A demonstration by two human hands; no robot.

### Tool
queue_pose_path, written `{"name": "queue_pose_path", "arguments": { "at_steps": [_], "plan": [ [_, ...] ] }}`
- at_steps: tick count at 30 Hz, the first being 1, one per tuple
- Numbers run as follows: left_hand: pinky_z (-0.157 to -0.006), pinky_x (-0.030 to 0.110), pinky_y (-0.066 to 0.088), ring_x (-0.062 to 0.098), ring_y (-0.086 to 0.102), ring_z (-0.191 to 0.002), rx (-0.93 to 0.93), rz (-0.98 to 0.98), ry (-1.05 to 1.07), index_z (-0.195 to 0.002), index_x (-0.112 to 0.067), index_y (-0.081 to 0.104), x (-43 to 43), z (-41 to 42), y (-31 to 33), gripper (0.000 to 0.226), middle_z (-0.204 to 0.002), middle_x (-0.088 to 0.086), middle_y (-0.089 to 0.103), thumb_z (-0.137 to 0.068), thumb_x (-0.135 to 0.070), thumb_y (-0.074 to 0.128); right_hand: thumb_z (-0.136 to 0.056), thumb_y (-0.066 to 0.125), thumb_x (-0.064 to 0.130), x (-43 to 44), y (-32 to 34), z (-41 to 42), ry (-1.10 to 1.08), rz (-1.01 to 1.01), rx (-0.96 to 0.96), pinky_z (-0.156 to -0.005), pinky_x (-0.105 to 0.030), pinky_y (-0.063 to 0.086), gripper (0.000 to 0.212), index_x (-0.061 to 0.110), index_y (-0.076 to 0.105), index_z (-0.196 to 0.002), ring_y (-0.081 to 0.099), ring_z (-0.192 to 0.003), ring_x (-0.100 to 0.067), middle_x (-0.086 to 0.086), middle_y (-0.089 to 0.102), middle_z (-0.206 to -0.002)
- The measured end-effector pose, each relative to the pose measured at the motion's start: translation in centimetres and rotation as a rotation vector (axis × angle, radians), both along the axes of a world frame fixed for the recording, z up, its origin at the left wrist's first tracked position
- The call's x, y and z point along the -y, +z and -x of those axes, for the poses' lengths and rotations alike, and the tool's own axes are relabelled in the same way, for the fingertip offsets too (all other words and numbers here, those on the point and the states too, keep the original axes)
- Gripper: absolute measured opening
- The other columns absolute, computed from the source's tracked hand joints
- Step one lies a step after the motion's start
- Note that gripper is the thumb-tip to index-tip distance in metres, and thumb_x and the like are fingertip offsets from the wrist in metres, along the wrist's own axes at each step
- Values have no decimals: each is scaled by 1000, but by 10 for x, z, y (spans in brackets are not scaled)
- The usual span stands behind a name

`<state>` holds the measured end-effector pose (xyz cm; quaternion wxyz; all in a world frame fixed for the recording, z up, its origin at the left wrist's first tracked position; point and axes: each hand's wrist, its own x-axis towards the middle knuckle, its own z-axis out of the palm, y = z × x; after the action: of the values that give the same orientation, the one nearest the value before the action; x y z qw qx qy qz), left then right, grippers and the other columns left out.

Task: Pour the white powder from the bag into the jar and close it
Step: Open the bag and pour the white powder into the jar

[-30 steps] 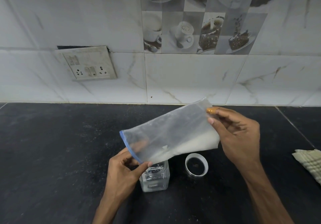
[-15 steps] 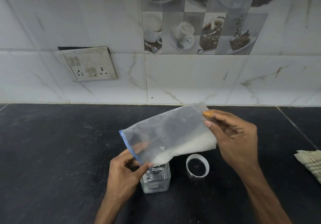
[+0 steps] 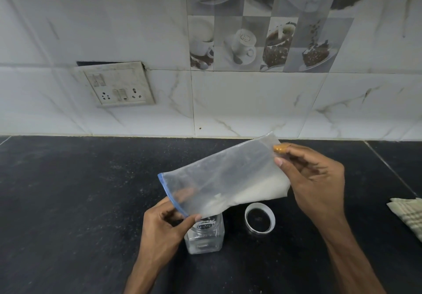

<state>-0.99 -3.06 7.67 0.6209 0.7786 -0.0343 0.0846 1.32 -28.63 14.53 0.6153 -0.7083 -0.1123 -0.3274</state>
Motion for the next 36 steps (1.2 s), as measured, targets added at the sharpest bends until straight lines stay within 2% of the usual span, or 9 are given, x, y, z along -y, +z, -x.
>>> {"name": "queue_pose_path", "arguments": {
  "at_steps": [2,4,6,14,18,22,27,31,36],
  "plan": [
    [-55,10,50,-4,59,-52,-10,-4,-20,-99,-21,75,0,1,1,45,-62,-6,70,-64,6,85,-77,72,-13,-1,-1,1,11,-23,-14,-85,-19,55,35,16,73,-97,73,-91,-8,14,76,-95],
    [-56,11,51,-3,62,-55,-13,5,-11,-98,-30,75,0,1,2,51,-67,-8,73,-64,7,85,-76,72,-13,-2,0,2,21,-42,-24,-84,-17,54,39,21,72,-97,72,-90,-7,14,76,-94],
    [-56,21,56,5,64,-57,1,-1,-3,-93,-42,75,-1,0,2,54,-72,5,74,-65,2,87,-76,73,-12,-3,3,3,18,-74,-45,-82,-15,54,41,22,68,-99,71,-89,-4,16,75,-94],
    [-59,16,57,2,67,-58,-18,-7,5,-93,-38,71,0,1,3,52,-78,-11,77,-63,1,87,-76,74,-12,-8,5,3,24,-107,-37,-81,-17,54,37,20,64,-93,72,-87,-8,10,75,-90],
    [-58,32,58,11,66,-61,-24,-15,14,-88,-36,75,-2,0,-1,44,-75,8,75,-65,-1,88,-75,72,-17,-5,4,0,-7,-33,-6,-81,-18,54,31,14,69,-80,72,-83,-5,13,75,-87],
    [-60,10,51,0,65,-57,-63,18,1,-109,-25,71,-1,1,-2,55,-71,-7,76,-66,7,84,-75,72,-17,-3,3,1,-92,167,25,-81,-16,54,40,22,73,-84,72,-83,-2,25,73,-86],
    [-57,13,49,-2,56,-50,-46,-11,-17,-102,-26,73,0,2,2,47,-55,-8,64,-66,1,86,-76,75,-15,0,-2,2,-159,102,6,-79,-22,58,35,19,72,-83,74,-81,-8,14,76,-88],
    [-60,10,52,-3,67,-61,-53,17,-4,-104,-33,71,1,2,4,56,-78,-8,78,-65,6,85,-72,81,-6,-3,-1,6,-191,53,3,-75,-23,58,19,8,70,-78,75,-79,-11,2,75,-84],
    [-57,6,49,-5,62,-53,-52,13,-5,-108,-28,69,1,3,5,58,-69,-16,74,-66,8,84,-69,82,-4,-5,5,8,-118,57,-38,-74,-23,59,23,10,67,-78,74,-77,-15,1,74,-81]
  ]
}}
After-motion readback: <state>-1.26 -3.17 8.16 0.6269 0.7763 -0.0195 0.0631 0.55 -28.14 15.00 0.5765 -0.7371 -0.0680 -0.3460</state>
